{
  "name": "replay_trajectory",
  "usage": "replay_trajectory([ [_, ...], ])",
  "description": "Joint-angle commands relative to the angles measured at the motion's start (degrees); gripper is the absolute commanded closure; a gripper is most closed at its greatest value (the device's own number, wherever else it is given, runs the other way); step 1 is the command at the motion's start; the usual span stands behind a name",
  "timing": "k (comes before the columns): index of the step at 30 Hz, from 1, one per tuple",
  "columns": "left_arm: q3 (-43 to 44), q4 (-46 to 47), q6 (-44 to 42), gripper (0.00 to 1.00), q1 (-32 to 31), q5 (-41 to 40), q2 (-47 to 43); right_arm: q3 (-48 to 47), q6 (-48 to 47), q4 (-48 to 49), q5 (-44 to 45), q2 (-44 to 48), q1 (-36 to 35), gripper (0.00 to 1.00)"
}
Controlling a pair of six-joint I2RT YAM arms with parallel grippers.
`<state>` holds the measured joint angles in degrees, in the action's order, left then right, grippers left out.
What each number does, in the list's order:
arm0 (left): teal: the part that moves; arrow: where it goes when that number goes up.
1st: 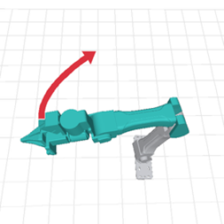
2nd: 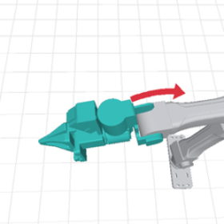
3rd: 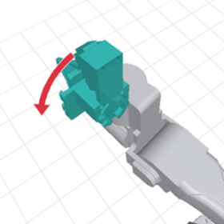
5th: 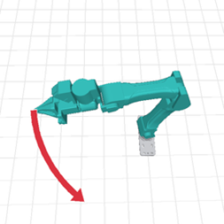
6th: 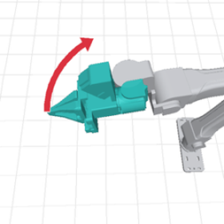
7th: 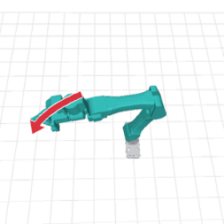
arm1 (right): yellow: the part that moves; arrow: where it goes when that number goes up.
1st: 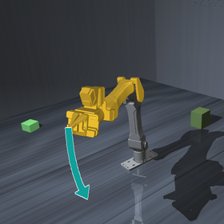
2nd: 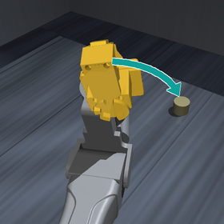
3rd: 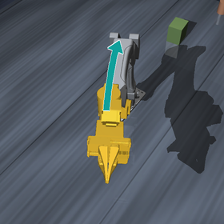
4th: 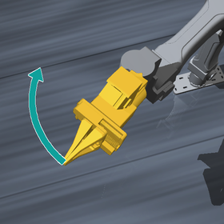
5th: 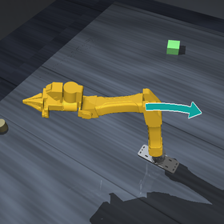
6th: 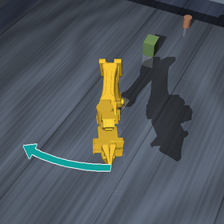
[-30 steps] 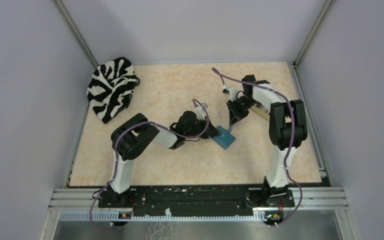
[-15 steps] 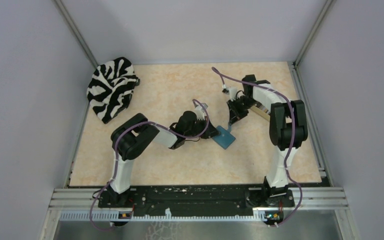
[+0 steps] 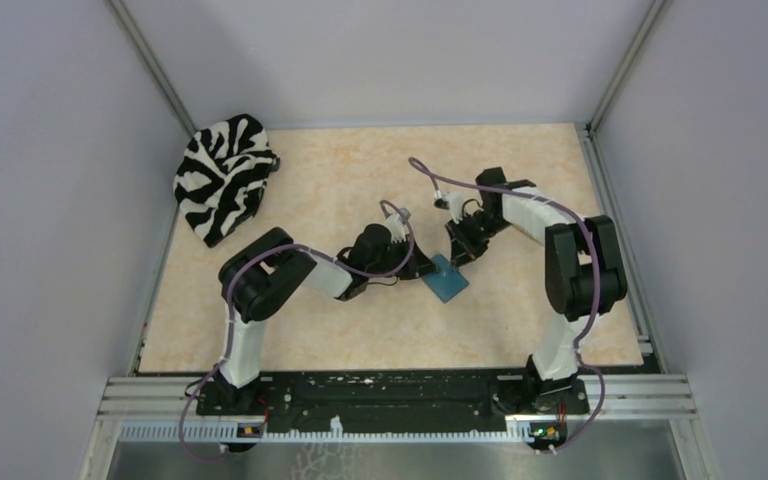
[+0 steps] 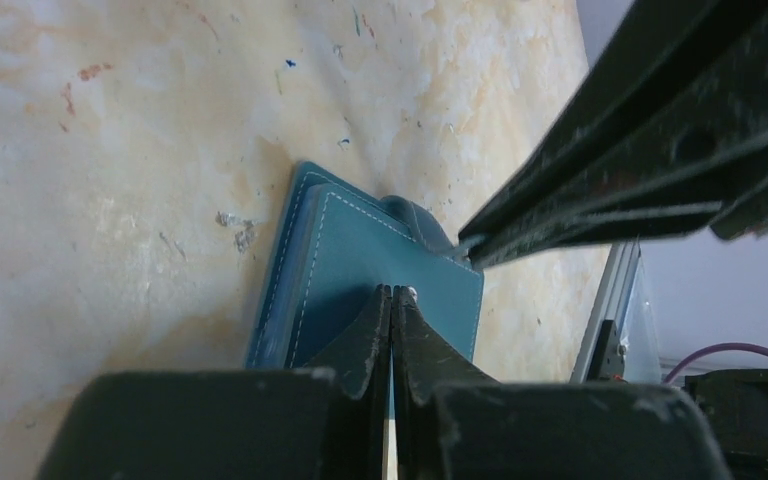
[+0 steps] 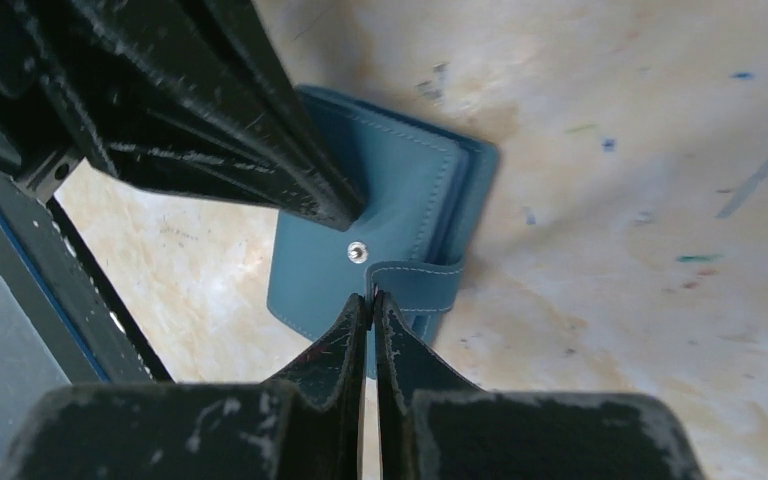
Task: Put the credit cards into the card holder
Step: Close the card holder at the center of the board.
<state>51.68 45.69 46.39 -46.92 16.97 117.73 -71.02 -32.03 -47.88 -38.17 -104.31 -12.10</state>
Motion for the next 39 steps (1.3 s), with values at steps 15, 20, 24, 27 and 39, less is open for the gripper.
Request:
replay_trajectory([
  [15,-3.86,1.17,5.74,0.99,-1.29,-1.37,-1.03,7.57,0.48,9.93,7.61,9.45,-6.06,0.92],
  [20,-3.79,1.45,5.73,0.99,-1.3,-1.09,-0.93,6.97,1.45,9.68,7.79,10.68,-6.01,0.85],
  [24,-3.81,1.41,5.66,0.99,-1.28,-1.24,-0.93,6.05,2.12,8.83,8.13,11.76,-6.01,0.82],
  [27,-3.78,1.41,5.58,0.99,-1.32,-1.29,-0.93,5.58,2.48,8.31,9.06,12.43,-6.05,0.81],
  [39,-3.43,1.2,5.04,0.99,-1.27,-1.33,-1.13,4.66,4.26,7.1,13.45,10.77,-5.95,0.8],
])
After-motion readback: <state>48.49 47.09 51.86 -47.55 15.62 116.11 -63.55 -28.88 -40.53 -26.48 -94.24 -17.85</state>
